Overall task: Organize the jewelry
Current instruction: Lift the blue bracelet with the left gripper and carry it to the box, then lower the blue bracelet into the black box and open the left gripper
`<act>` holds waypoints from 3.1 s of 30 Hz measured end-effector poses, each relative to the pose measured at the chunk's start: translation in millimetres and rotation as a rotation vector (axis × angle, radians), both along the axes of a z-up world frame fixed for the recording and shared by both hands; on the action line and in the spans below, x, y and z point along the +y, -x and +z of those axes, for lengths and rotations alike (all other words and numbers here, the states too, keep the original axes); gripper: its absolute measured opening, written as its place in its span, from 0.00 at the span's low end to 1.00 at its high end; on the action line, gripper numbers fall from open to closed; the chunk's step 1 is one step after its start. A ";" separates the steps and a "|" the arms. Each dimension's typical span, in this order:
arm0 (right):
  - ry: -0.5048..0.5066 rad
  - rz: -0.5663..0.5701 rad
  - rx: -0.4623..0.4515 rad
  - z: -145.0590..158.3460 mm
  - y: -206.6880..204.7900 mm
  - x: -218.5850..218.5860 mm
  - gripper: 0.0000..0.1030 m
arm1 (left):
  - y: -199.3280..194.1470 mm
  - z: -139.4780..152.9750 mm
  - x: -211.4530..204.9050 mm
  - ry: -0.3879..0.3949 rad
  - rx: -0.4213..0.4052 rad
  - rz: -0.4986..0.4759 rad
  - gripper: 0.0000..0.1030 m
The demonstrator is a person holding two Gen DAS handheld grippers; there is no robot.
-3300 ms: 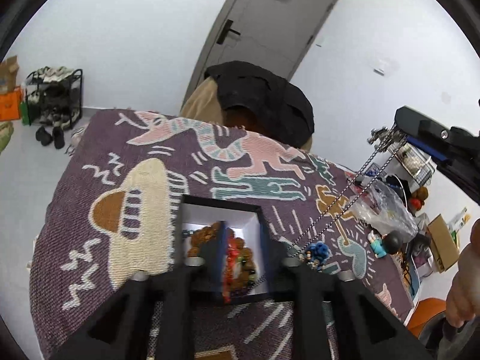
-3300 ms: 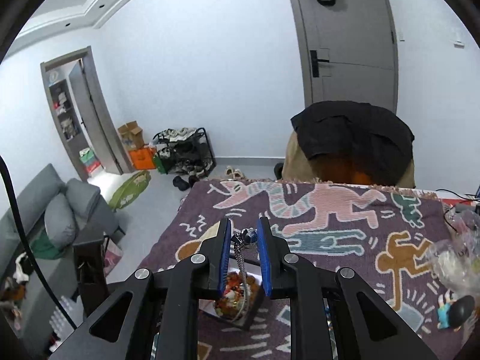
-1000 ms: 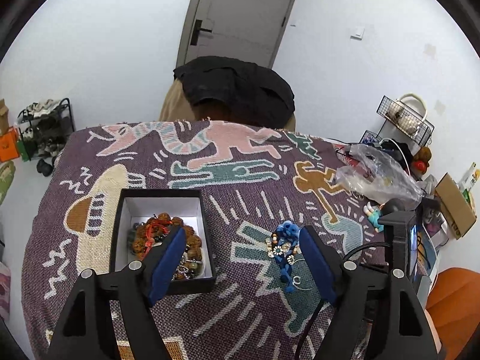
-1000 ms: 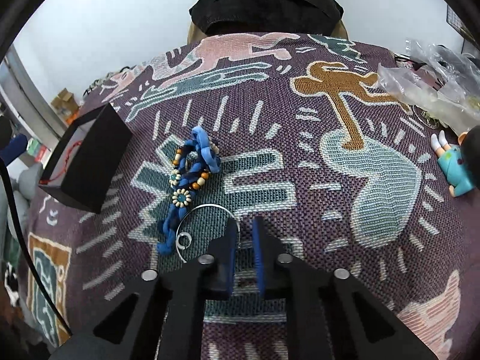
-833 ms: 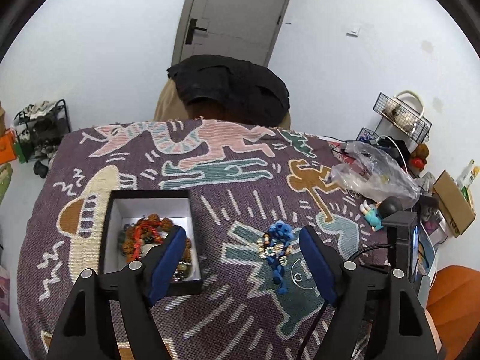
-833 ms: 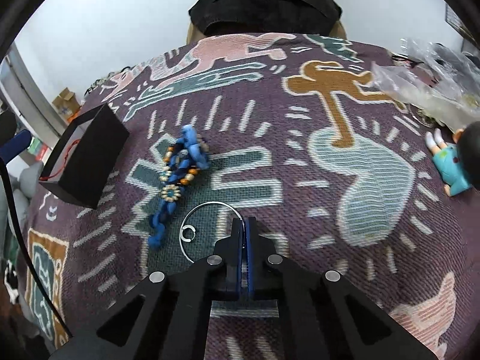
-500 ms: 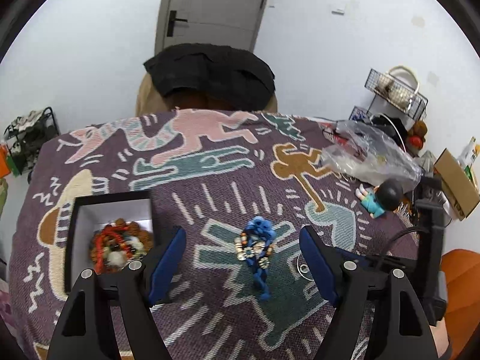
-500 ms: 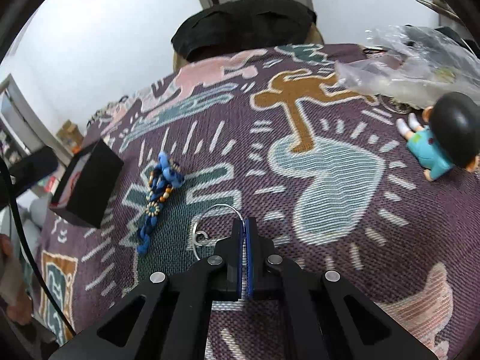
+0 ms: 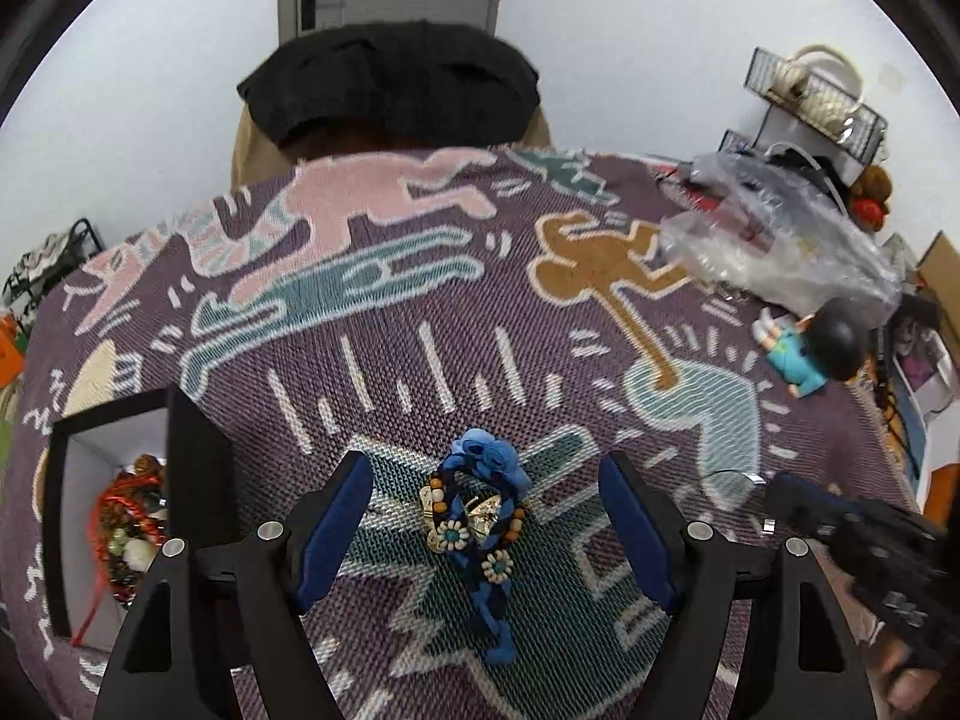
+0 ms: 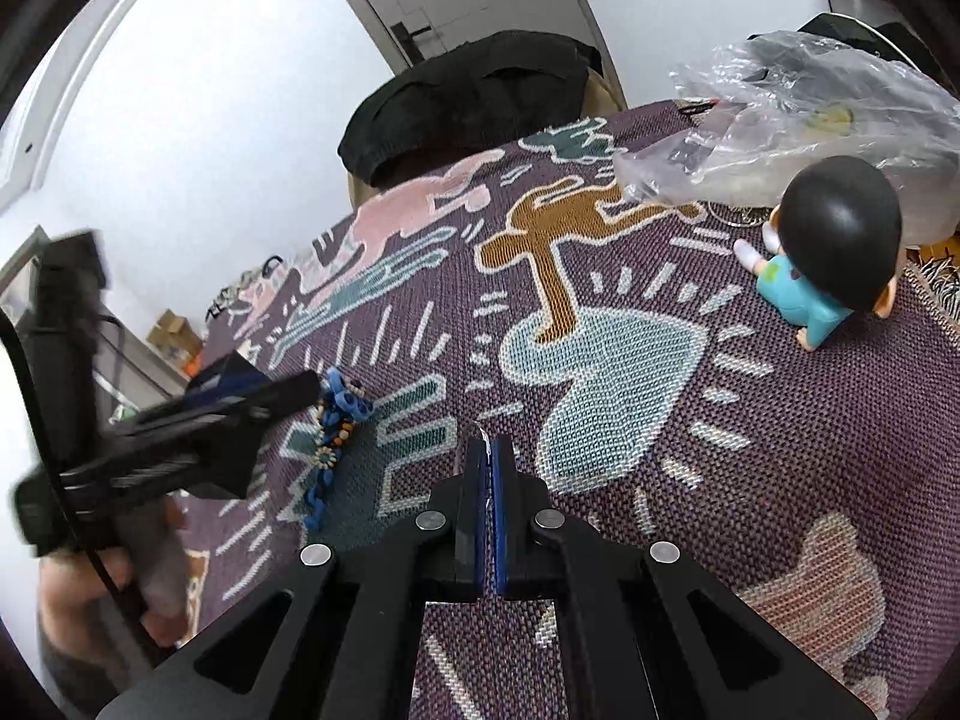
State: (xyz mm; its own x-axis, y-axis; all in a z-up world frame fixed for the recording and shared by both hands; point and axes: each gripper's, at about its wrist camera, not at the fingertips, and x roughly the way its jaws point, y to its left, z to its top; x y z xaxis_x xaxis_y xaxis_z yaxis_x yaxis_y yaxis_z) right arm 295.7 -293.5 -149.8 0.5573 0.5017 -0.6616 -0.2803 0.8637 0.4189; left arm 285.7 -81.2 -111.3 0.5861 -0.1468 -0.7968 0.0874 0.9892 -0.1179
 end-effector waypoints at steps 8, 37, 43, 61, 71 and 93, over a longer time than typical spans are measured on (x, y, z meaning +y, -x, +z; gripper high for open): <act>-0.045 0.001 -0.012 8.2 2.8 -4.8 0.02 | -10.4 -19.0 -1.5 -0.011 0.043 0.001 0.46; 0.184 0.022 0.118 -21.5 -21.2 20.6 0.39 | 31.1 62.6 19.8 0.081 -0.168 -0.049 0.10; 0.408 0.090 0.084 -26.4 -21.3 48.1 0.29 | 36.9 68.9 26.8 0.103 -0.192 -0.046 0.10; 0.383 0.198 -0.086 34.0 -1.3 81.0 0.03 | 60.1 102.9 77.2 0.133 -0.282 0.026 0.10; 0.371 0.237 -0.177 77.0 7.3 120.9 0.03 | 71.8 99.6 130.5 0.131 -0.293 0.126 0.10; 0.333 0.419 -0.223 98.8 13.3 244.6 0.03 | 100.4 62.9 227.4 0.208 -0.240 0.316 0.62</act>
State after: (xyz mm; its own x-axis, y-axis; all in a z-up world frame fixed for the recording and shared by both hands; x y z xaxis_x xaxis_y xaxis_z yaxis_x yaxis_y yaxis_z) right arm 282.3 -48.9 -51.0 0.4996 0.4949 -0.7109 -0.6774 0.7348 0.0355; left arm 185.3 146.2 -48.3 0.7929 -0.0735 -0.6049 -0.1663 0.9290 -0.3308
